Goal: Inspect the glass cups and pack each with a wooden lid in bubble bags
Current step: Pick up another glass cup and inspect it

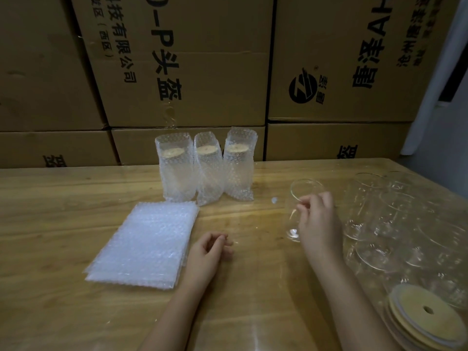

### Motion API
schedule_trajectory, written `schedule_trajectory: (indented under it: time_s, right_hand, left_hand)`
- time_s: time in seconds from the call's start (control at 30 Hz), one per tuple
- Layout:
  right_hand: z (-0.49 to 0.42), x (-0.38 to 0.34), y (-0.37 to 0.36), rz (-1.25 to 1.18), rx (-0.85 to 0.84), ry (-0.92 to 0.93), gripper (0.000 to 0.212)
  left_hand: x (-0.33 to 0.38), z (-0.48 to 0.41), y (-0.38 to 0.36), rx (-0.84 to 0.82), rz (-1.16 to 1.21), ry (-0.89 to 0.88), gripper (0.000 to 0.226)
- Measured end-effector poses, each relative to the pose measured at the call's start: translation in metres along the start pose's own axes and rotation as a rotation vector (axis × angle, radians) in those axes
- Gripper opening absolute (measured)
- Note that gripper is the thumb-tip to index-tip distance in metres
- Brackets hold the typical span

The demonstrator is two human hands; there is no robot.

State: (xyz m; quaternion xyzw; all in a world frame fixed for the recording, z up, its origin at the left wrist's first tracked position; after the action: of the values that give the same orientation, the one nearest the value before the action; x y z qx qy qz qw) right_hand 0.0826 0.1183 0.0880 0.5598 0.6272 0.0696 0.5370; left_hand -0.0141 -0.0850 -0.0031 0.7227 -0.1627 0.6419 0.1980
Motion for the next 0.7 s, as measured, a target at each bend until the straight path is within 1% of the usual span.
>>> schedule_trajectory:
  time_s: [0.03, 0.07, 0.17, 0.2, 0.23, 0.27, 0.3, 0.33, 0.4, 0.47, 0.53, 0.57, 0.67, 0.7]
  right_hand:
    - [0.003, -0.001, -0.004, -0.135, 0.005, 0.034, 0.008]
    - [0.007, 0.0, -0.01, -0.298, -0.009, 0.033, 0.011]
    - [0.018, 0.0, -0.035, -0.855, -0.097, -0.045, 0.019]
    - [0.023, -0.003, -0.043, -0.976, -0.116, -0.063, 0.019]
    - [0.027, -0.005, -0.05, -1.057, -0.131, -0.07, 0.02]
    - [0.031, -0.005, -0.058, -1.105, -0.148, -0.07, 0.021]
    - [0.033, -0.005, -0.063, -1.129, -0.165, -0.065, 0.021]
    - [0.036, -0.004, -0.067, -1.136, -0.183, -0.055, 0.019]
    - [0.039, -0.002, -0.072, -1.105, -0.189, -0.032, 0.012]
    - [0.042, 0.002, -0.076, -1.021, -0.146, -0.029, 0.008]
    - [0.043, 0.005, -0.079, -0.927, -0.117, -0.025, 0.016]
    - [0.043, 0.007, -0.081, -0.917, -0.125, -0.035, 0.019]
    - [0.042, 0.01, -0.088, -0.979, -0.173, -0.082, 0.02]
    - [0.042, 0.011, -0.09, -0.973, -0.177, -0.088, 0.021]
  left_hand:
    - [0.001, 0.0, 0.001, -0.004, 0.019, -0.019, 0.014]
    - [0.001, -0.001, 0.001, -0.016, 0.052, -0.023, 0.016]
    - [0.002, -0.002, 0.0, -0.082, 0.282, 0.035, 0.021]
    - [0.003, -0.003, -0.001, -0.113, 0.384, 0.069, 0.022]
    - [0.003, -0.003, -0.002, -0.149, 0.494, 0.111, 0.029]
    - [0.002, -0.002, -0.002, -0.177, 0.594, 0.148, 0.041]
    - [0.002, -0.001, -0.001, -0.191, 0.66, 0.174, 0.052]
    - [0.001, -0.001, 0.0, -0.194, 0.69, 0.185, 0.058]
    - [0.0, -0.002, 0.002, -0.17, 0.675, 0.173, 0.06]
    - [0.0, -0.004, 0.0, -0.112, 0.606, 0.12, 0.055]
    - [0.0, -0.005, -0.001, -0.036, 0.519, 0.051, 0.045]
    - [0.001, -0.004, 0.0, -0.002, 0.466, 0.014, 0.043]
    - [0.006, -0.003, 0.002, 0.075, 0.322, -0.082, 0.062]
    - [0.008, -0.002, 0.001, 0.09, 0.282, -0.109, 0.064]
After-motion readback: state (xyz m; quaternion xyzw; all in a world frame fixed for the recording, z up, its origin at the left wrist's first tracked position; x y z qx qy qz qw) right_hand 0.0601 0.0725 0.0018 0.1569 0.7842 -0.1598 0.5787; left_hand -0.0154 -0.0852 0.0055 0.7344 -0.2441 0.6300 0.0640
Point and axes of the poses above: each hand's wrist, its own z-axis away from the middle knuckle, its own y-axis out of the back of the hand, x = y × z, the point moved 4 cm from there along -z, towards the middle knuckle, and after that the axes turned 14 degrees about -x, right-handed, at the moved point
